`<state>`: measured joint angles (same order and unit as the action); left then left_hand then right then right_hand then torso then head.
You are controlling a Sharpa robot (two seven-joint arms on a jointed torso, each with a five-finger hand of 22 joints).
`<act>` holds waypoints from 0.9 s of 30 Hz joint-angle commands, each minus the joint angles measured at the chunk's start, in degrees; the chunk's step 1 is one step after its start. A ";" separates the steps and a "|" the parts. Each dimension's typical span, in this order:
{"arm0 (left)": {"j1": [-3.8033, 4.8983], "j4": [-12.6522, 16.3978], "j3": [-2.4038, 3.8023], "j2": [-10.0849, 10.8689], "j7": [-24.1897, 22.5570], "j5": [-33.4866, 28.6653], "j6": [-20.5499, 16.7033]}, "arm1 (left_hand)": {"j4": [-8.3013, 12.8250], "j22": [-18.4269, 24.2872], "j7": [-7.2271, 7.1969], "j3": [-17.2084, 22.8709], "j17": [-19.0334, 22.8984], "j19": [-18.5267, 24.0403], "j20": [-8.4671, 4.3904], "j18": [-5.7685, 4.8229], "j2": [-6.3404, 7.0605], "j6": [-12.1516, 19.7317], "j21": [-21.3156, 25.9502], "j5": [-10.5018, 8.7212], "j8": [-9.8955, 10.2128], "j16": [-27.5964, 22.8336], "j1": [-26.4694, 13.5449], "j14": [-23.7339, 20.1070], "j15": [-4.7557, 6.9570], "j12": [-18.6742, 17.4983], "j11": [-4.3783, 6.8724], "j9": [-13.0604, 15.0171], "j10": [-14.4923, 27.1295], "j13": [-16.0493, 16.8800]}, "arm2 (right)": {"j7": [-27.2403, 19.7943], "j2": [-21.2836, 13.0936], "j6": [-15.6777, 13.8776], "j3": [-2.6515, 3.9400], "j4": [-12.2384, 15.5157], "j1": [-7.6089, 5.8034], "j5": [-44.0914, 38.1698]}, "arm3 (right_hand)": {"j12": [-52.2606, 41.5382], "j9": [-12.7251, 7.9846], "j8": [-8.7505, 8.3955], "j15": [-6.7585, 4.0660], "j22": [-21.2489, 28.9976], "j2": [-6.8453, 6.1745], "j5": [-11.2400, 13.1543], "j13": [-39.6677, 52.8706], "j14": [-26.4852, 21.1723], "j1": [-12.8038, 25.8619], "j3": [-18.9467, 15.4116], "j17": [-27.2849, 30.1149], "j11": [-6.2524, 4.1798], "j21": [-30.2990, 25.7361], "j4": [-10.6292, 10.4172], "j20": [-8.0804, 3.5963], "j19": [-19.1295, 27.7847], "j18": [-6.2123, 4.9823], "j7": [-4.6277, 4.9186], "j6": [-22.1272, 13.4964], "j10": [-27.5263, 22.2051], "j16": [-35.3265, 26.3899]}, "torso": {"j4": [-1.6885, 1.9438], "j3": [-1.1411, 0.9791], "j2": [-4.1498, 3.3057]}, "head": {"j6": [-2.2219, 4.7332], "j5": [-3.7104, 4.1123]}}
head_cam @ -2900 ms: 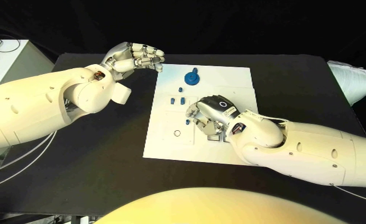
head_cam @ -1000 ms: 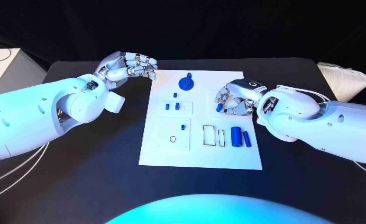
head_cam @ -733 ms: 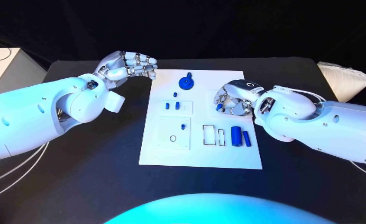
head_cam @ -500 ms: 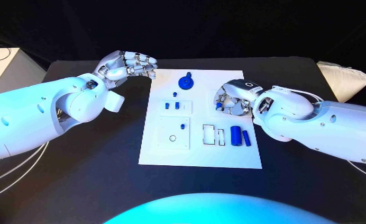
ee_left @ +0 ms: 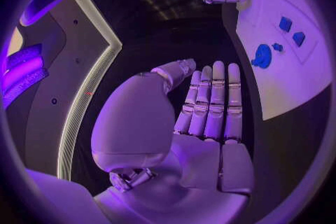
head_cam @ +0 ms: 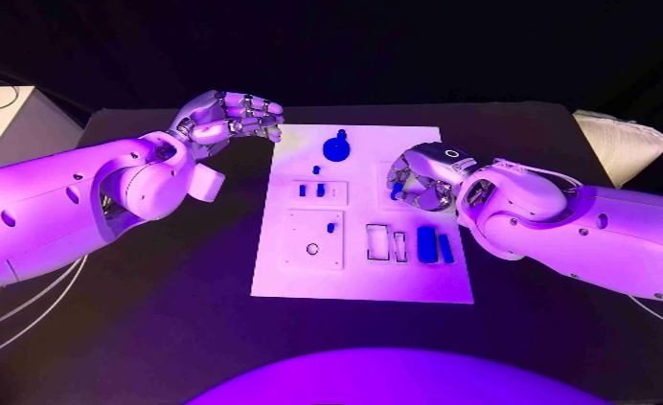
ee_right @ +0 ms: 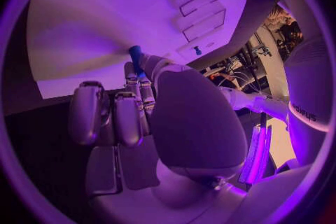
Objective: Assemble the parts on the task board
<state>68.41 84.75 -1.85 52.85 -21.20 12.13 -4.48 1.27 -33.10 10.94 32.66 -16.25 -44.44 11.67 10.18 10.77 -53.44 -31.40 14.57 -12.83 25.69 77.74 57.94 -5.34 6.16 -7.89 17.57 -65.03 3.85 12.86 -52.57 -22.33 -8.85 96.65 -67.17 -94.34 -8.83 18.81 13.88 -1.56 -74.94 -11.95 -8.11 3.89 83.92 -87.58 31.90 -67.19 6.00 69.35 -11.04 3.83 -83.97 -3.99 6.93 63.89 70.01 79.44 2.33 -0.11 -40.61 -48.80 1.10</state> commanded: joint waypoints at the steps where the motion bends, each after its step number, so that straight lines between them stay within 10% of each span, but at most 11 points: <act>1: -0.04 -0.11 0.03 -0.16 -0.36 -0.39 0.95 | 0.02 -0.09 0.40 -0.37 -0.06 -0.22 -0.05 -0.05 -0.35 0.05 0.26 0.28 0.16 -0.34 0.22 0.44 -0.06 -0.29 -0.26 -0.10 0.08 0.02 | 0.65 -0.59 -4.87 0.21 1.44 -0.23 -0.56 | 0.42 3.34 0.25 -0.49 -3.54 0.60 0.43 1.59 1.75 1.41 2.74 -0.15 -3.42 0.42 2.33 -0.36 -2.00 0.12 -0.18 -0.17 4.03 0.27 | -0.04 -0.02 0.11 | 0.11 -0.06; 14: -0.29 -0.57 0.03 -0.60 -0.37 -0.57 0.99 | 0.02 -0.09 0.40 -0.37 -0.06 -0.22 -0.05 -0.05 -0.35 0.05 0.26 0.28 0.16 -0.34 0.22 0.44 -0.06 -0.29 -0.26 -0.10 0.08 0.02 | -3.04 -1.90 -11.34 0.87 8.26 -2.42 3.72 | 0.76 3.75 0.48 -0.48 -3.62 0.51 0.55 1.77 1.76 2.10 3.57 -0.21 -3.39 0.42 3.14 -0.36 -1.98 0.12 -0.12 -0.43 4.13 0.32 | 0.05 0.00 -0.02 | 0.80 -1.00; 27: -0.42 -0.74 0.03 -1.55 -0.35 -0.59 1.21 | -0.02 -0.11 0.38 -0.39 -0.15 -0.24 -0.05 -0.05 -0.48 -0.04 0.29 0.29 0.17 -0.49 0.21 0.51 -0.05 -0.37 -0.24 -0.11 -0.02 0.04 | -5.40 7.46 -9.65 0.05 7.64 1.92 1.95 | 0.92 3.89 0.52 -0.44 -3.49 0.56 0.55 1.82 1.69 2.36 3.87 0.03 -3.33 0.14 3.40 -0.34 -1.91 0.07 -0.06 -0.61 4.08 0.20 | 0.12 0.06 -0.04 | 0.43 -2.54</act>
<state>68.00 83.95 -1.86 51.49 -21.19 11.98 -4.32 1.27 -33.15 10.93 32.66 -16.35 -44.44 11.67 10.17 10.77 -53.45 -31.40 14.57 -12.83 25.40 77.74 57.94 -5.34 6.16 -7.89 17.53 -65.03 3.85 9.43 -45.54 -32.53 -8.78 104.48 -65.59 -91.33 -7.65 22.69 14.18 -1.65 -74.92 -12.06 -7.17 3.89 83.82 -85.18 35.50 -67.21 6.20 69.72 -7.57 3.69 -84.01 -3.98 6.81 63.57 70.20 79.45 2.34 -0.09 -40.65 -48.19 -1.24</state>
